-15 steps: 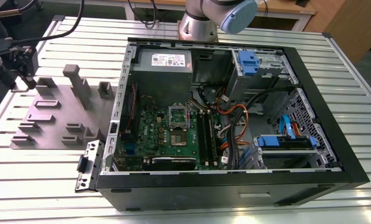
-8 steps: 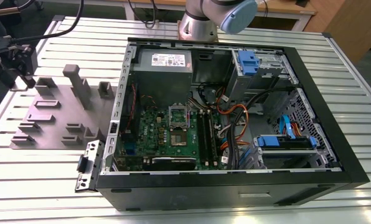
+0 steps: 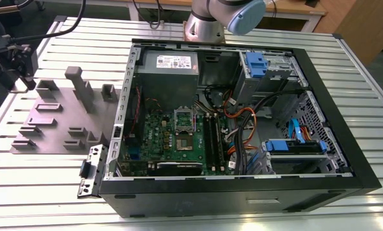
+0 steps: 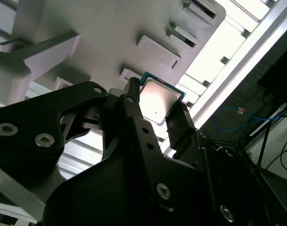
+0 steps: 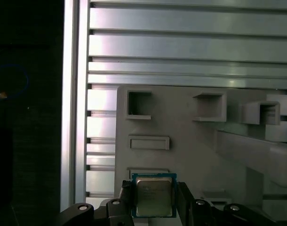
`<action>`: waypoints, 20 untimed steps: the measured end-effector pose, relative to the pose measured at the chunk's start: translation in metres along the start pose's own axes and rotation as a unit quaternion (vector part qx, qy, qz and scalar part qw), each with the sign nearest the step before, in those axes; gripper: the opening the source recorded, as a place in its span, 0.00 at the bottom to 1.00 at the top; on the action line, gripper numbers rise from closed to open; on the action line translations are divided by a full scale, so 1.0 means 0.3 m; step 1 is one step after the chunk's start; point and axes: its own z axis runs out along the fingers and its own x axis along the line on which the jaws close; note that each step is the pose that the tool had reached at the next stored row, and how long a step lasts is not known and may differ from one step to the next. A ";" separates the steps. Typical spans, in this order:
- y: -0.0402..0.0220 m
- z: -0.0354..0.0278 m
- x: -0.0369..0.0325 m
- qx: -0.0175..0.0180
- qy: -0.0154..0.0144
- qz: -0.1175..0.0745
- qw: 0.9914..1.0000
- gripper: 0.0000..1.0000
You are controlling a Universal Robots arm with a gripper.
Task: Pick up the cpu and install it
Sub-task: 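Pick up the cpu and move it towards the insertion slot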
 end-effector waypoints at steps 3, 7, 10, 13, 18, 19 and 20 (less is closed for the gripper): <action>0.000 -0.003 0.000 0.000 0.000 0.000 1.000 0.47; 0.000 -0.007 0.000 0.000 0.000 0.000 1.000 0.47; 0.000 -0.010 0.000 0.000 0.000 0.000 1.000 0.47; 0.000 -0.014 0.000 0.000 0.000 0.000 1.000 0.47; 0.000 -0.024 0.000 0.000 0.000 0.000 1.000 0.47; 0.000 -0.026 0.000 0.000 0.000 0.000 1.000 0.47; 0.000 -0.028 0.000 0.000 0.000 0.000 1.000 0.47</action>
